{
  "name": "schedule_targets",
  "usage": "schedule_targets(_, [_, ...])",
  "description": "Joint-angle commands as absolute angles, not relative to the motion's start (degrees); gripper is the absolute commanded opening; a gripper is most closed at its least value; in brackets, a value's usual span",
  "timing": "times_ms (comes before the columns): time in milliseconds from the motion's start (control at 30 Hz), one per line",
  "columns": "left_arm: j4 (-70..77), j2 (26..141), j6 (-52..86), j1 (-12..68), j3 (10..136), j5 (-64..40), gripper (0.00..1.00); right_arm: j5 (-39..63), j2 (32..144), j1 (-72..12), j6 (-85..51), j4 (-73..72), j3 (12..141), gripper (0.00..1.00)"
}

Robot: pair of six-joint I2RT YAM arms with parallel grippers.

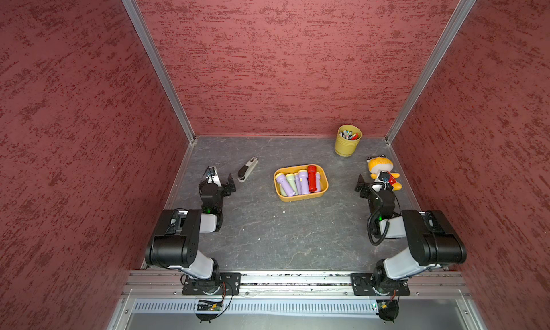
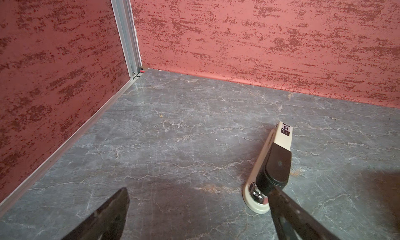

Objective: Put the flashlights into the storage boxes
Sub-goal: Reset both arms

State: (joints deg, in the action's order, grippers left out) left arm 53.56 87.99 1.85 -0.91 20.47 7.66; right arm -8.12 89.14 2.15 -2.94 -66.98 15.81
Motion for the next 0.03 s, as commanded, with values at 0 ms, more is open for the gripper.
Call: schedule_targets(0, [53.56,87.89,1.95,-0.65,20.54,7.26,0.99,-7.38,88.77,2.39,-2.51,-66.81,15.91,0.99])
